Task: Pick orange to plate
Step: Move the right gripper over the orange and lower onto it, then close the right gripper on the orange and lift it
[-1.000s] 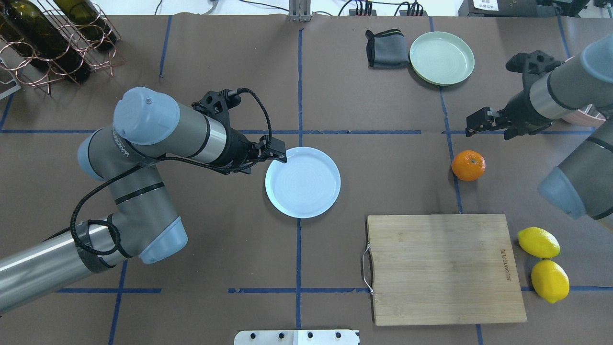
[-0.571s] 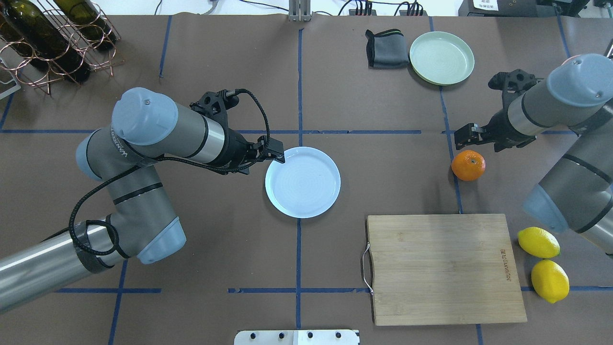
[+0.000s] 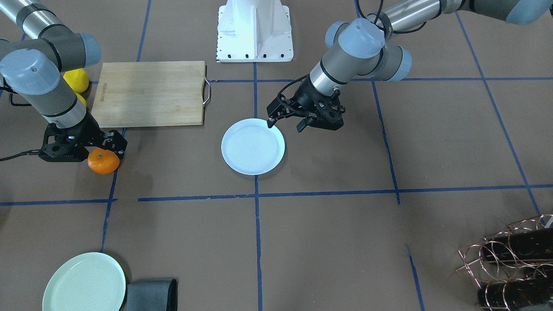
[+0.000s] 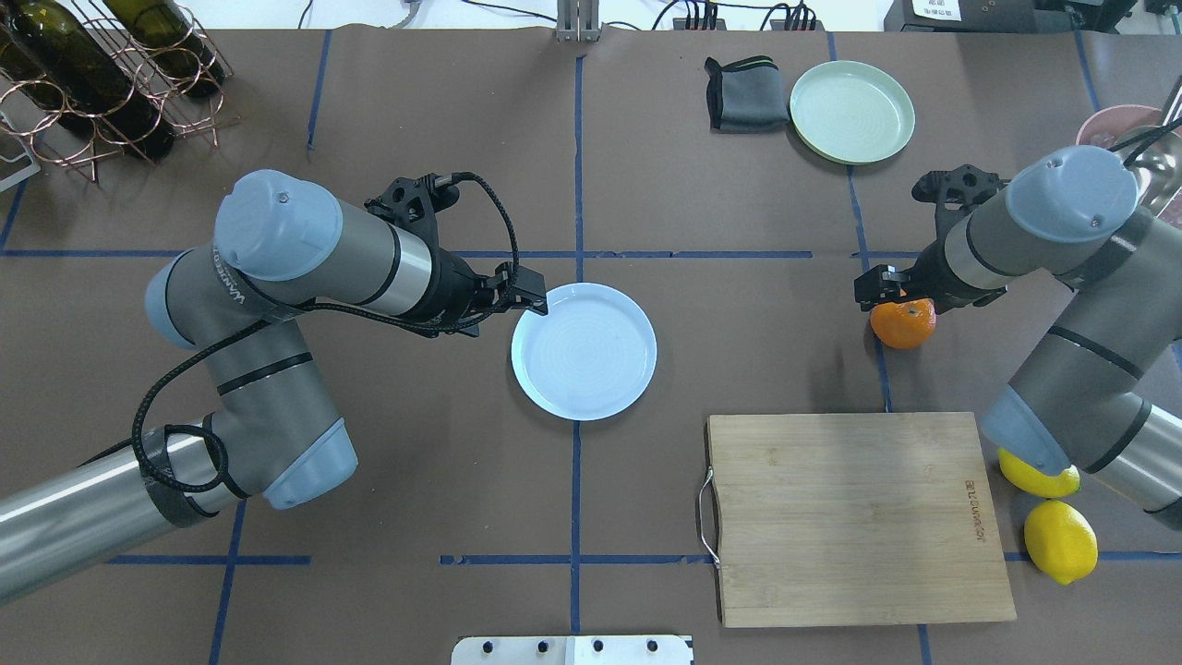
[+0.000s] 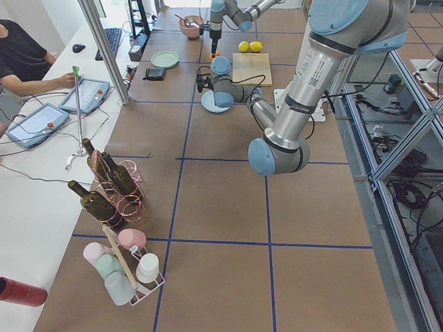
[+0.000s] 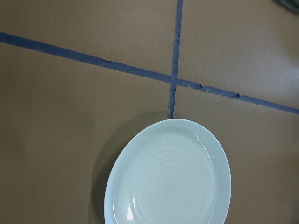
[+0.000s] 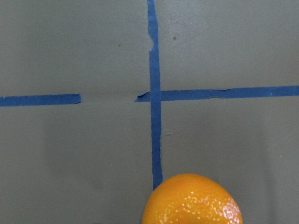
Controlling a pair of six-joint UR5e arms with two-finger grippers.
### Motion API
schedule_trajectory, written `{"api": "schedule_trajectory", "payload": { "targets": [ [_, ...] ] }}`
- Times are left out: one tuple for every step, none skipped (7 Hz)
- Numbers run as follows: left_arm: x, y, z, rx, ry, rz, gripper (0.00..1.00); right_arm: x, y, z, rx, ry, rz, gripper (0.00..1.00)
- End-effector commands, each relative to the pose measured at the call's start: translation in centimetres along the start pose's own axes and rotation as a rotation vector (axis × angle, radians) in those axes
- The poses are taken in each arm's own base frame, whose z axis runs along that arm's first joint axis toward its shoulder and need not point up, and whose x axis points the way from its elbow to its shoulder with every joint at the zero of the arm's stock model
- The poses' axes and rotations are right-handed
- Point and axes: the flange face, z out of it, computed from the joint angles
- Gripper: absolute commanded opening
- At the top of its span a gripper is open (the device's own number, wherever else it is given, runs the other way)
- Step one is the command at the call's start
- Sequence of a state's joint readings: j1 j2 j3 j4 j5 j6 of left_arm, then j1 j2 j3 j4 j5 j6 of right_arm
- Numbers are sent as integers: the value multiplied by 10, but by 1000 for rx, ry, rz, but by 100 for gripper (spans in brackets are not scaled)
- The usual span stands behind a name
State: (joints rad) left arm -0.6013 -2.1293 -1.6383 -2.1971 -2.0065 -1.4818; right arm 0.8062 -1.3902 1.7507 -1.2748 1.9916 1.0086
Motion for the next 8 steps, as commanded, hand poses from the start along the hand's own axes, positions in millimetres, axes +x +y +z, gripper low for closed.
{"api": "schedule_trajectory", "payload": {
  "targets": [
    [-2, 0, 0, 0, -3, -2, 99, 2, 1, 7, 3, 18, -1, 100],
    [-1, 0, 0, 0, -1, 0, 99, 4, 1, 11, 1, 25, 2, 100],
    [-2, 0, 0, 1, -2, -2, 99, 7, 0, 15, 2, 36, 6, 100],
    [-2, 0, 0, 1, -2, -2, 99, 9, -1, 17, 5, 44, 8, 100],
    [-2, 0, 0, 1, -2, -2, 99, 12, 0, 24, -4, 54, 10, 100],
    [-4, 0, 0, 1, -5, -4, 99, 13, 1, 27, -8, 58, 9, 100],
    [-3, 0, 0, 1, -3, -3, 99, 12, 3, 31, -15, 62, 8, 100],
    [-3, 0, 0, 1, -3, -3, 99, 13, 4, 33, -17, 64, 7, 100]
  ]
}}
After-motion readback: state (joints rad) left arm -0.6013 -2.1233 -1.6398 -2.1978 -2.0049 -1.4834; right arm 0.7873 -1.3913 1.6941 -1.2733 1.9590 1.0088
